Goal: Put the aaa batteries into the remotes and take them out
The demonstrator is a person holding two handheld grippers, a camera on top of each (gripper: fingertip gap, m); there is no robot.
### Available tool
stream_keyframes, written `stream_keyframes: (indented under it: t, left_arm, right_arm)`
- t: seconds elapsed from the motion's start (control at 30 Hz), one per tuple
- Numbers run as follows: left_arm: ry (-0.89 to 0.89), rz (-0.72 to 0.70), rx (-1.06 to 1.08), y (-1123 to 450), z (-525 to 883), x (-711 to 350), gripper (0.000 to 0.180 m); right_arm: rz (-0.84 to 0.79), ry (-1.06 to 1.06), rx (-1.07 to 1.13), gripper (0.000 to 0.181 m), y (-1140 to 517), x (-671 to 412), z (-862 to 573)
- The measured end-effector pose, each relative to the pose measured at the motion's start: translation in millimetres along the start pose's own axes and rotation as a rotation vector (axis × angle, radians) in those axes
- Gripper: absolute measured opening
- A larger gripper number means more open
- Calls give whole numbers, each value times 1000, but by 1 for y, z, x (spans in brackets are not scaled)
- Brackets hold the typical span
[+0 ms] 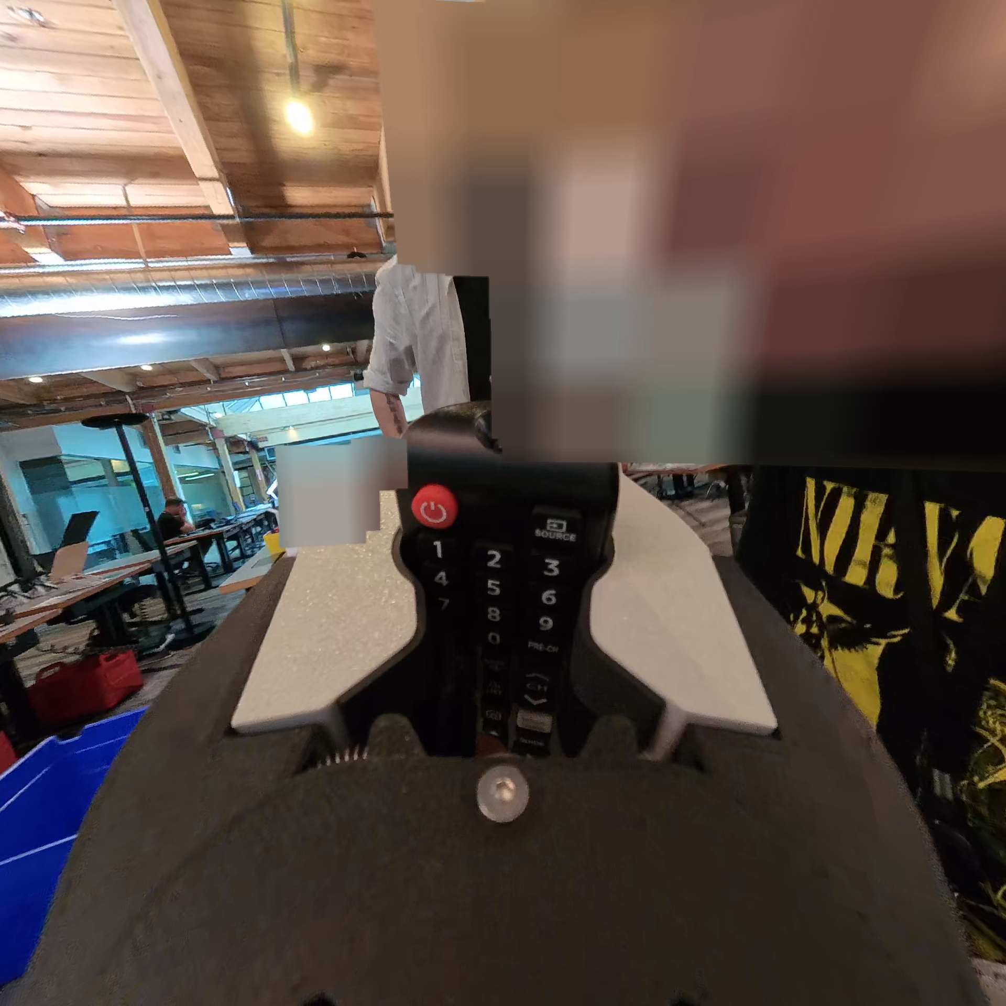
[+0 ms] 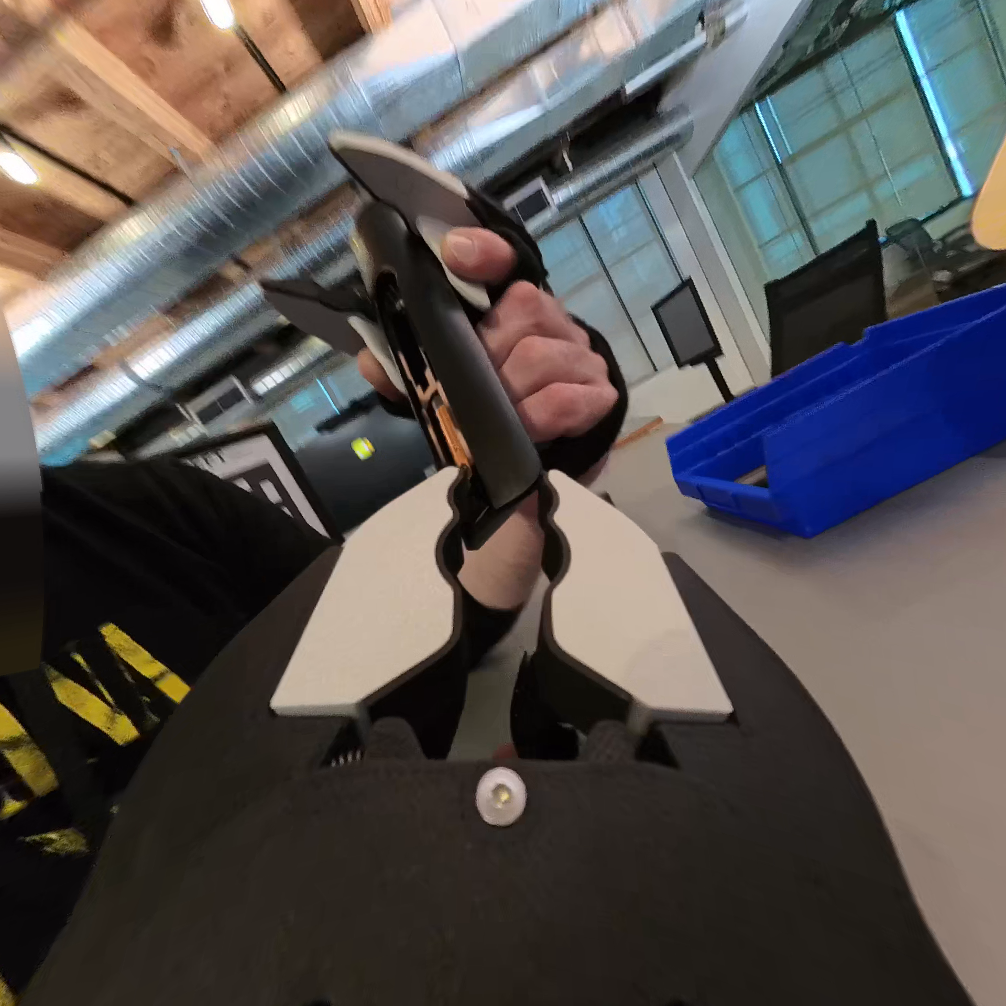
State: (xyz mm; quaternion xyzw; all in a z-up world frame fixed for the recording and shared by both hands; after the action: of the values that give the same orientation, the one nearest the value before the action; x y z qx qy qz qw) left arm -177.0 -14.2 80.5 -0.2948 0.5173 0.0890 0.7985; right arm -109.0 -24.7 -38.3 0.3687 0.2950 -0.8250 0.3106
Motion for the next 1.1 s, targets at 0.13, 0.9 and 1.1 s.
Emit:
stream_keyframes:
  t: [0.13,0.9,1.1]
  left_arm:
    - [-44,94,-13,-5,-1,9,60]
    - [-110,120,-5,-12,-8,8,60]
    - [-115,157,10,-16,-11,13,59]
  right_arm:
    - [-16,-62,33,48,-3,-7,-2]
    - [-121,-180,-142,26,-2,1,-2]
    - [-72,-140,-91,24,-2,7,-6]
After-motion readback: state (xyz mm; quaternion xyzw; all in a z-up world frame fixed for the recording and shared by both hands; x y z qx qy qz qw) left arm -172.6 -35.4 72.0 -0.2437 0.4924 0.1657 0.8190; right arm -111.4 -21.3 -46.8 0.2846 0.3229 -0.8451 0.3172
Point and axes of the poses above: each gripper's, where its closed fingertips meet, y back along the fingers, x out of its underside, z = x × y across the jaws, the point moved 3 cm from there along y, back along the fingers, and after that the axes turned 12 degrees about x, right-handed, at the moved point
